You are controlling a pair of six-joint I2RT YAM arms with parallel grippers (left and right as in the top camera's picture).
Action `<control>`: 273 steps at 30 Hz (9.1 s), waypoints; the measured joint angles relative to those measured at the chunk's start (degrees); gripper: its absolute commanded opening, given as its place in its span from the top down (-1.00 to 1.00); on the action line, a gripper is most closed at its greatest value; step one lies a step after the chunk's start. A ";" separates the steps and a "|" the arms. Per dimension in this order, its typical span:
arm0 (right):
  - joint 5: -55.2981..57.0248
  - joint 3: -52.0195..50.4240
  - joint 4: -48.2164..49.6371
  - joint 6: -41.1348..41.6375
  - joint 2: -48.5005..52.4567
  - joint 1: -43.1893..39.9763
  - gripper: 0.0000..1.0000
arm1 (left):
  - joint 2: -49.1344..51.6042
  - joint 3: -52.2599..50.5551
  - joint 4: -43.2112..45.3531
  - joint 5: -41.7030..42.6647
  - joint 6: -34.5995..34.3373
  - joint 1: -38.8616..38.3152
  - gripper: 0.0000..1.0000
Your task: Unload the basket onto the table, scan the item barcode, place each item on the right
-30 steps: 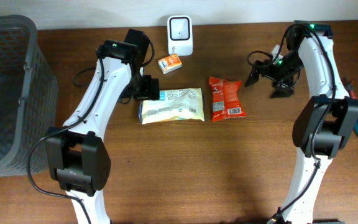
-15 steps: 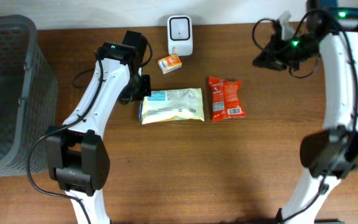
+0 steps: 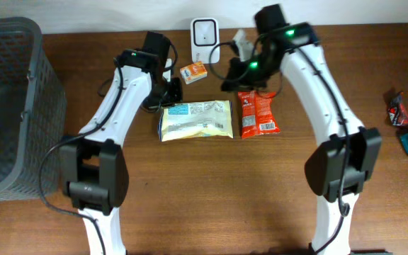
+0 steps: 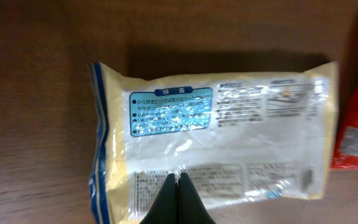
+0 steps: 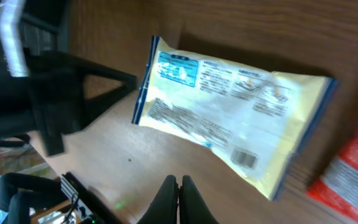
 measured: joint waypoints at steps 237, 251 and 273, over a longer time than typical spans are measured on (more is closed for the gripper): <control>29.42 5.79 -9.31 1.38 6.62 1.57 -0.97 | 0.81 15.43 -14.53 -22.10 1.97 -14.01 -0.11; 27.76 5.77 -4.39 2.73 6.62 1.57 -0.99 | 0.81 13.35 -15.45 -18.73 1.49 5.42 -0.04; 20.57 5.77 10.88 -28.92 16.83 12.07 -0.83 | 0.81 6.67 -11.82 -15.39 -4.46 15.82 -0.40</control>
